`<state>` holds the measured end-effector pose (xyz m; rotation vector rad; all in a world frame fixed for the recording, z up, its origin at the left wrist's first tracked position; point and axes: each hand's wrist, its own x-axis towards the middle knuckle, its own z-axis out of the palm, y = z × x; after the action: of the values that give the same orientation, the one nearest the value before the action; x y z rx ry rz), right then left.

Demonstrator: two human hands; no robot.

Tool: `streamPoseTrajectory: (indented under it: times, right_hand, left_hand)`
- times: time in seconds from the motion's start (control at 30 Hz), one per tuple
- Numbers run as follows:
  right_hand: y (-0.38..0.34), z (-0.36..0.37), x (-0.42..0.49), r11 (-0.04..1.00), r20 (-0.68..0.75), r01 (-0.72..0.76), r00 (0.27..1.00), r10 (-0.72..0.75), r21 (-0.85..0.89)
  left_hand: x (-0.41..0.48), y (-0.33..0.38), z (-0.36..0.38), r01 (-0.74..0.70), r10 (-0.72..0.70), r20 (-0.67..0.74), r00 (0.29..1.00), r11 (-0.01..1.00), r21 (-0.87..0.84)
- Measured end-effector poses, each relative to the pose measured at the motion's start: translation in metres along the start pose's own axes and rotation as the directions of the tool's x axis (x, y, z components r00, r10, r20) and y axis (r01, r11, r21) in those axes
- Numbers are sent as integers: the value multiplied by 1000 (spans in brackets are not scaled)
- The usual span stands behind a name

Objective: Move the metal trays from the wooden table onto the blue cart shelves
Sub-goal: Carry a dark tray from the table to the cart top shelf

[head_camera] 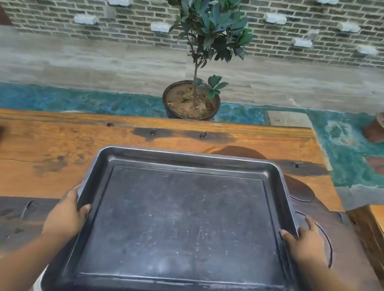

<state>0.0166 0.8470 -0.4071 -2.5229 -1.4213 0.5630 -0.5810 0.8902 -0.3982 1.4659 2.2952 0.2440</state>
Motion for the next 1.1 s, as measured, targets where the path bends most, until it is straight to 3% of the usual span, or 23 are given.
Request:
streamPoseTrajectory:
  times: [0.27,0.7,0.93,1.1]
  right_hand:
    - [-55,-91,5,984,-94,124,989,-112,129]
    - [-152,-241,-1,947,-144,232,969,-203,223]
    - [-188,-285,-20,903,-190,297,950,-247,311]
    - [-199,-295,-26,906,-153,320,946,-287,276]
  left_hand:
    - [-7,40,-81,-99,81,-142,986,988,-121]
    - [-35,99,-239,-75,49,-282,958,994,-82]
    - [-43,100,-301,-77,25,-350,936,988,-134]
    - [-53,88,-314,-73,10,-362,932,985,-159]
